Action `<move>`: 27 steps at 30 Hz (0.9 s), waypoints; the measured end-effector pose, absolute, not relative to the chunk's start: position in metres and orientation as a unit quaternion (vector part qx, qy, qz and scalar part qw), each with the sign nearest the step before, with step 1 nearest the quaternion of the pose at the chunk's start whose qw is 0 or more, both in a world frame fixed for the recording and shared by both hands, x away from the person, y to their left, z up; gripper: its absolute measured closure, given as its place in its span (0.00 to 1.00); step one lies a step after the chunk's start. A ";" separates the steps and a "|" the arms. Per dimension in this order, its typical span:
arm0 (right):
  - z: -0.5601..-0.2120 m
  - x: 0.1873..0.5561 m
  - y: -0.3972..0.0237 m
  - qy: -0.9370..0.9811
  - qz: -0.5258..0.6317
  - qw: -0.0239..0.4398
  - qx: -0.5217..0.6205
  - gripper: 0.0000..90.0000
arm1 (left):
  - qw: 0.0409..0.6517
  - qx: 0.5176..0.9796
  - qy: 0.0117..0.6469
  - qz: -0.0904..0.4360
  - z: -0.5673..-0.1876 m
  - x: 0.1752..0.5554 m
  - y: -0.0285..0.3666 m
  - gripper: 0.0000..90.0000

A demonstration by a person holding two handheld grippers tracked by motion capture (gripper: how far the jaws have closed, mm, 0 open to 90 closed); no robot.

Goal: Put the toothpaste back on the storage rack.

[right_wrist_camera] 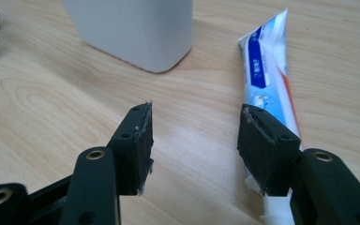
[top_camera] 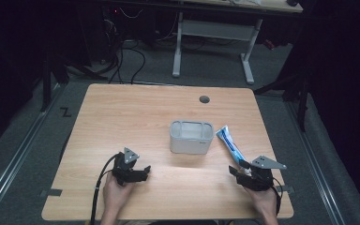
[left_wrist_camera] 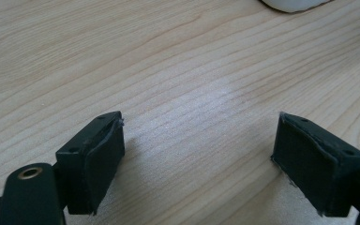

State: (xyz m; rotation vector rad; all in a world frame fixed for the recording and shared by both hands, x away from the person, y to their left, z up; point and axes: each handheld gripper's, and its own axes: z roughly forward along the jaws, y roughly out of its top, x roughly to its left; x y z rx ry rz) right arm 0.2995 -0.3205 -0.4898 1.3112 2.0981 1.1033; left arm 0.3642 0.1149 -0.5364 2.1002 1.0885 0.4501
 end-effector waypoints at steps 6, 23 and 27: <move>-0.483 0.310 -0.324 0.755 0.394 0.225 0.474 0.56 | 0.359 0.814 0.422 0.174 -0.536 0.364 0.115 0.19; -0.473 0.353 -0.324 0.760 0.353 0.231 0.494 0.57 | 0.359 0.814 0.422 0.174 -0.536 0.364 0.115 0.19; -0.473 0.362 -0.321 0.766 0.345 0.232 0.490 0.57 | 0.359 0.814 0.422 0.175 -0.536 0.364 0.115 0.19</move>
